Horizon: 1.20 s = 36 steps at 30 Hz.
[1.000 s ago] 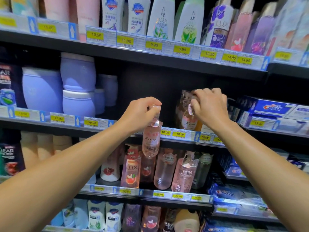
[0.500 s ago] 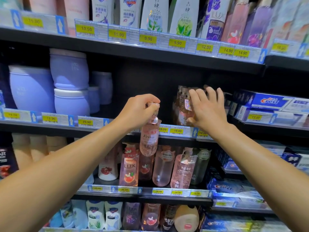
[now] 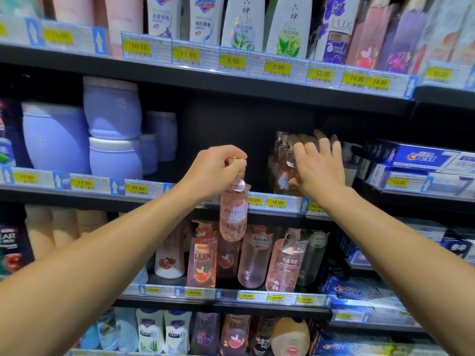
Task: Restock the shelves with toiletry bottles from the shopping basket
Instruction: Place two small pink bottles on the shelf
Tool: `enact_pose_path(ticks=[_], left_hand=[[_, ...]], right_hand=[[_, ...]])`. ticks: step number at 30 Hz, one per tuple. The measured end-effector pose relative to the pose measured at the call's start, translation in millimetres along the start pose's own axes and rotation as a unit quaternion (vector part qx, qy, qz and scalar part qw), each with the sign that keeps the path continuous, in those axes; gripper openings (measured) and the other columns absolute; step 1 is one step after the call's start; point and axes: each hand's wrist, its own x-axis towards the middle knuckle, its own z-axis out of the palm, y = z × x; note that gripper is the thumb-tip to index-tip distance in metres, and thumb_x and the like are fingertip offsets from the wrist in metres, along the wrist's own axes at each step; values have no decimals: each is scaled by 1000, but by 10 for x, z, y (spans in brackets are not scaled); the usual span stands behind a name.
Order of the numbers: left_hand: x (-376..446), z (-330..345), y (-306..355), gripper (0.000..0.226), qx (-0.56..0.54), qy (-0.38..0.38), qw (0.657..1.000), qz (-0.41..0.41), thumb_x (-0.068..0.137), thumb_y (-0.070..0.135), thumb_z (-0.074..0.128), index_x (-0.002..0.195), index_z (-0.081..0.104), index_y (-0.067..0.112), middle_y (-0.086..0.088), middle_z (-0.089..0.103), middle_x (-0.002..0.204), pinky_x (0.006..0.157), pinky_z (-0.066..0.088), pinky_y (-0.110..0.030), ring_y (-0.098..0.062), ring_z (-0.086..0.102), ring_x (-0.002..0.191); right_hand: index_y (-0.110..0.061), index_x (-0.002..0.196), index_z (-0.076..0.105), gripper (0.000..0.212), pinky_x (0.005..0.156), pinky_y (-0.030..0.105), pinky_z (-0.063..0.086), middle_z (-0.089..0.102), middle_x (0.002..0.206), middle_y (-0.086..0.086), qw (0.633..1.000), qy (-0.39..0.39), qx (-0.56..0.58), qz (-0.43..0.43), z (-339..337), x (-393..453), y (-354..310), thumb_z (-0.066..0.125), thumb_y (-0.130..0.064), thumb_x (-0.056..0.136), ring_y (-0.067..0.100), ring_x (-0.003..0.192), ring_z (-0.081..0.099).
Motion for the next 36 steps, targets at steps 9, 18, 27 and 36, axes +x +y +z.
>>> enact_pose_path(ticks=[9, 18, 27, 36], left_hand=[[-23, 0, 42, 23, -10, -2, 1000, -5, 97, 28, 53, 115, 68, 25, 13, 66, 100, 72, 43, -12, -2, 60, 92], [237, -156, 243, 23, -30, 61, 997, 44, 92, 29, 57, 110, 71, 27, 21, 65, 87, 74, 42, -11, 4, 61, 84], [638, -102, 411, 27, -3, 115, 991, 64, 94, 30, 58, 118, 68, 21, 11, 67, 107, 69, 35, 5, 1, 58, 94], [679, 273, 135, 35, 34, 24, 999, 6, 97, 31, 54, 129, 62, 19, 4, 65, 124, 75, 37, -8, -3, 55, 105]], right_hand=[[-17, 121, 45, 62, 106, 54, 26, 57, 116, 6, 1000, -19, 6, 10, -33, 3, -30, 71, -52, 77, 35, 119, 40], [-1, 131, 55, 58, 111, 51, 33, 55, 133, 15, 964, 109, 236, -64, 37, -603, -355, 69, -26, 80, 38, 131, 44], [-8, 144, 42, 82, 116, 46, 21, 49, 143, 7, 975, 32, 213, -62, 328, -884, -474, 66, -52, 79, 29, 136, 40], [-5, 141, 46, 101, 113, 49, 30, 53, 137, 9, 977, 66, 200, -46, 446, -874, -525, 88, -45, 59, 31, 127, 49]])
